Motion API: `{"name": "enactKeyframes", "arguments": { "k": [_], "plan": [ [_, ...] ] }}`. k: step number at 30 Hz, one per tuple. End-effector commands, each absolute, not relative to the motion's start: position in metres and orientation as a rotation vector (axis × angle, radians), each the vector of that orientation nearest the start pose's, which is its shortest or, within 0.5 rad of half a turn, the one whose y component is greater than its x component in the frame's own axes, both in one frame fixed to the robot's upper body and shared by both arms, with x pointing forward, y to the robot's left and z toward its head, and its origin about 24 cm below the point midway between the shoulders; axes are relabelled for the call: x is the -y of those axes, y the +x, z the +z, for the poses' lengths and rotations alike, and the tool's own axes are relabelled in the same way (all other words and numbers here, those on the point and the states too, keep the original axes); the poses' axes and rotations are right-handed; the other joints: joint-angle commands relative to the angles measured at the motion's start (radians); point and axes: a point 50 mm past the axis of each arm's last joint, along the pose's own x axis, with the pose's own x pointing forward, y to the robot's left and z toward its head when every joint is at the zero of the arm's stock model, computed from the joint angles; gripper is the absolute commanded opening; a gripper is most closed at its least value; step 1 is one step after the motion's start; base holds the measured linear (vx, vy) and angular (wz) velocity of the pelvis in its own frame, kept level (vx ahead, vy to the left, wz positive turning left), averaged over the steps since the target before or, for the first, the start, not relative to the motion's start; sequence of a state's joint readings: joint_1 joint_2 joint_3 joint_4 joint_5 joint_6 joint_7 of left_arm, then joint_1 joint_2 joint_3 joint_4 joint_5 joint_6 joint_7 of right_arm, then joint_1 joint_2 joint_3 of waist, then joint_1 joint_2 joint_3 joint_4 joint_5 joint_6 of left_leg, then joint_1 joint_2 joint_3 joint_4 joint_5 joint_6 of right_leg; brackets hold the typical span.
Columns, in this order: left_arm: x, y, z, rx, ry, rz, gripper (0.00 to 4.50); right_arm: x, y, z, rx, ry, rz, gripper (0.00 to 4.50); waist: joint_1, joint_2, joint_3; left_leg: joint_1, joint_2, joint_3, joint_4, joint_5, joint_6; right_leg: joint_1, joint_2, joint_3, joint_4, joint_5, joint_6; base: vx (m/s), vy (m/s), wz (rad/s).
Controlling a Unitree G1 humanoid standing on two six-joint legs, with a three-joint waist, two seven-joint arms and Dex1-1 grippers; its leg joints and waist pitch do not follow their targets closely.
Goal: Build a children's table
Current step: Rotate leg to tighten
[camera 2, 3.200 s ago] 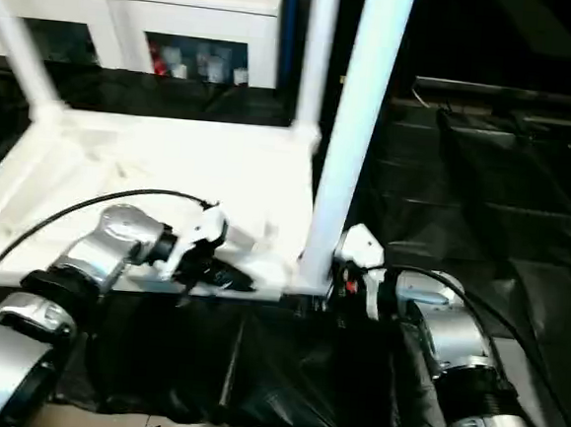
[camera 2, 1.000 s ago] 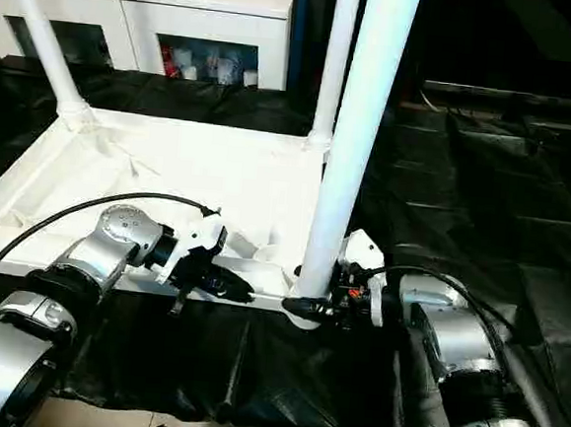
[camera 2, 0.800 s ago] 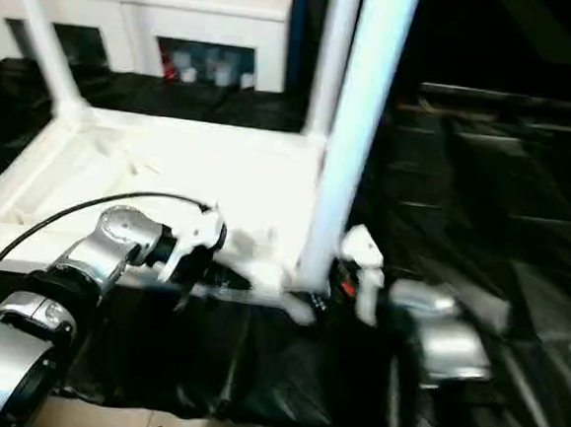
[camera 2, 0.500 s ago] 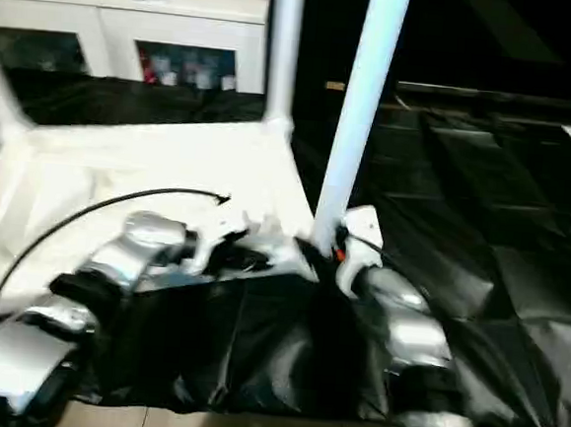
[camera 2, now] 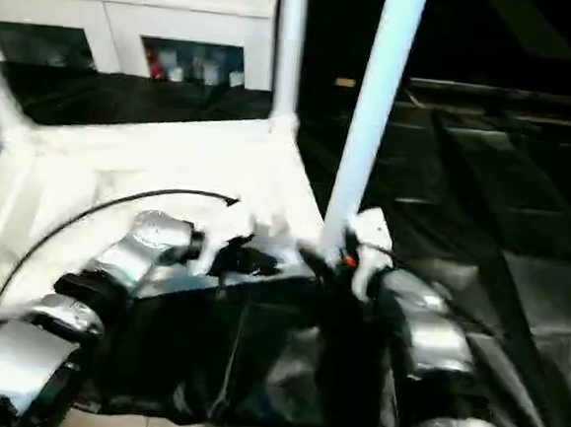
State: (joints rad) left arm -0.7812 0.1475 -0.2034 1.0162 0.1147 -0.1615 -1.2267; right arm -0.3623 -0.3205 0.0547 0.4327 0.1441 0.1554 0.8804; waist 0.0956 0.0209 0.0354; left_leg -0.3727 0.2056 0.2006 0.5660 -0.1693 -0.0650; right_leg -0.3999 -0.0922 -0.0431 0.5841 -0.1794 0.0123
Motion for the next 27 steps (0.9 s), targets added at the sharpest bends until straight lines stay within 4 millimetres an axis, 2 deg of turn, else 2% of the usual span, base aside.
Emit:
{"name": "enactKeyframes", "arguments": {
  "k": [1,3,5,6,7,9,11,14,15,21,27],
  "plan": [
    [-0.062,0.321,0.046,-0.313,0.343,-1.616,0.00,0.139,0.289,0.034,-0.308,-0.111,1.113,4.02,0.004,-0.017,-0.059,0.010,0.025,-0.005,-0.047,-0.151,0.120,0.046,-0.046,0.025,-0.047,-0.037,-0.264,0.000,0.000,0.00],
    [-0.068,0.322,0.048,-0.320,0.345,-1.644,0.00,0.143,0.279,0.036,-0.343,-0.098,1.243,4.02,0.007,-0.017,-0.058,0.013,0.026,-0.006,-0.048,-0.171,0.117,0.049,-0.047,0.023,-0.050,-0.073,-0.266,0.000,0.000,0.00],
    [-0.070,0.322,0.050,-0.326,0.343,-1.656,0.00,0.145,0.277,0.037,-0.359,-0.083,1.278,4.02,0.010,-0.016,-0.055,0.014,0.028,-0.006,-0.051,-0.193,0.112,0.046,-0.047,0.024,-0.054,-0.110,-0.266,0.000,0.000,0.00],
    [-0.070,0.322,0.050,-0.326,0.343,-1.656,0.00,0.145,0.277,0.037,-0.359,-0.082,1.278,3.75,0.011,-0.017,-0.055,0.013,0.029,-0.006,-0.052,-0.198,0.108,0.047,-0.048,0.024,-0.054,-0.121,-0.265,0.000,0.000,0.00],
    [-0.073,0.322,0.051,-0.337,0.344,-1.677,0.00,0.145,0.276,0.039,-0.372,-0.062,1.311,3.67,0.012,-0.018,-0.053,0.016,0.029,-0.007,-0.054,-0.220,0.095,0.045,-0.047,0.024,-0.058,-0.159,-0.262,0.000,0.000,0.00],
    [-0.075,0.322,0.051,-0.344,0.349,-1.685,0.00,0.145,0.275,0.040,-0.384,-0.052,1.341,3.67,0.015,-0.017,-0.052,0.020,0.031,-0.006,-0.056,-0.233,0.083,0.041,-0.049,0.026,-0.061,-0.186,-0.259,0.000,0.000,0.00],
    [-0.077,0.322,0.052,-0.354,0.344,-1.709,0.00,0.145,0.274,0.040,-0.398,-0.045,1.377,3.27,0.017,-0.018,-0.052,0.020,0.031,-0.006,-0.056,-0.239,0.075,0.041,-0.049,0.026,-0.061,-0.195,-0.256,0.000,0.000,0.00],
    [-0.079,0.322,0.053,-0.357,0.341,-1.722,0.00,0.145,0.272,0.040,-0.419,-0.037,1.413,3.26,0.019,-0.018,-0.053,0.018,0.030,-0.007,-0.056,-0.228,0.073,0.042,-0.050,0.026,-0.060,-0.193,-0.253,0.000,0.000,0.00],
    [-0.079,0.322,0.053,-0.357,0.340,-1.722,0.00,0.145,0.272,0.040,-0.421,-0.037,1.416,3.02,0.020,-0.019,-0.053,0.018,0.030,-0.006,-0.055,-0.227,0.073,0.042,-0.051,0.027,-0.060,-0.192,-0.254,0.000,0.000,0.00],
    [-0.081,0.321,0.053,-0.363,0.327,-1.728,0.00,0.143,0.270,0.040,-0.432,-0.022,1.434,2.65,0.022,-0.020,-0.052,0.017,0.030,-0.008,-0.057,-0.227,0.064,0.042,-0.052,0.026,-0.061,-0.222,-0.241,0.000,0.000,0.00],
    [-0.082,0.321,0.052,-0.368,0.325,-1.723,0.00,0.143,0.270,0.040,-0.431,-0.013,1.431,2.62,0.022,-0.019,-0.054,0.016,0.029,-0.008,-0.056,-0.218,0.064,0.042,-0.051,0.025,-0.058,-0.199,-0.245,0.000,0.000,0.00]
  ]
}}
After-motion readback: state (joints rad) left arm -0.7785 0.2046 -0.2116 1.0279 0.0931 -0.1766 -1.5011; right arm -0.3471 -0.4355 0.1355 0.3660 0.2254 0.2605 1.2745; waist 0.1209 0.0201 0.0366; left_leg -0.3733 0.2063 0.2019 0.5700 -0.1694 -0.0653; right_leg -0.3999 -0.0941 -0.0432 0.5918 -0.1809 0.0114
